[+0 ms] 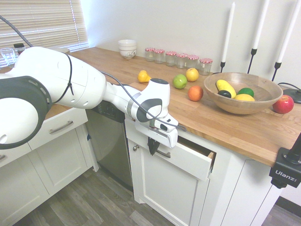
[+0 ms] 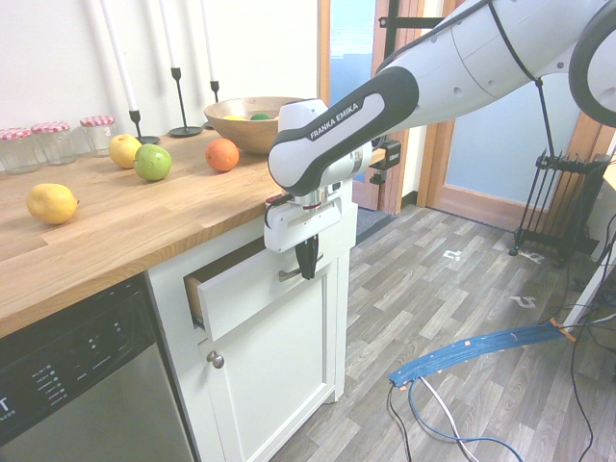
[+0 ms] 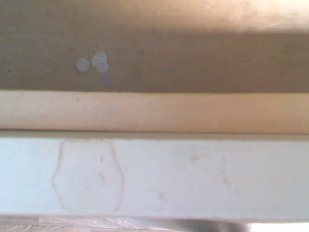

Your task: Close the drawer

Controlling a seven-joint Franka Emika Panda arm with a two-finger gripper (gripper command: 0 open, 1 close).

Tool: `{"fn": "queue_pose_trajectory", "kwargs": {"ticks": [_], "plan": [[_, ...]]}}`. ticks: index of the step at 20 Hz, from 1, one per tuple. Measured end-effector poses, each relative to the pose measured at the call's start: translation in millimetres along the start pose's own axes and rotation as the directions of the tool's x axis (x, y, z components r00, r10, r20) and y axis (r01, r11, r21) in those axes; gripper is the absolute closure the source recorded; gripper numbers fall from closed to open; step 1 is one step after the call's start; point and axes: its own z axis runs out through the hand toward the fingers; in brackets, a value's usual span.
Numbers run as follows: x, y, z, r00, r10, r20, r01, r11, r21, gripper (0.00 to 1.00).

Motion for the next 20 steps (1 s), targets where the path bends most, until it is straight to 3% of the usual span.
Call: {"fn": "queue_pose_trajectory", "kwargs": {"ticks": [10, 20], "plan": [[-18.6, 3.8, -5.0, 0.999, -0.011, -0.04, 0.013, 0.999, 0.053, 0.0], [-73.0, 55.7, -24.6, 0.998, -0.029, -0.052, 0.033, 0.997, 0.069, 0.0]]}}
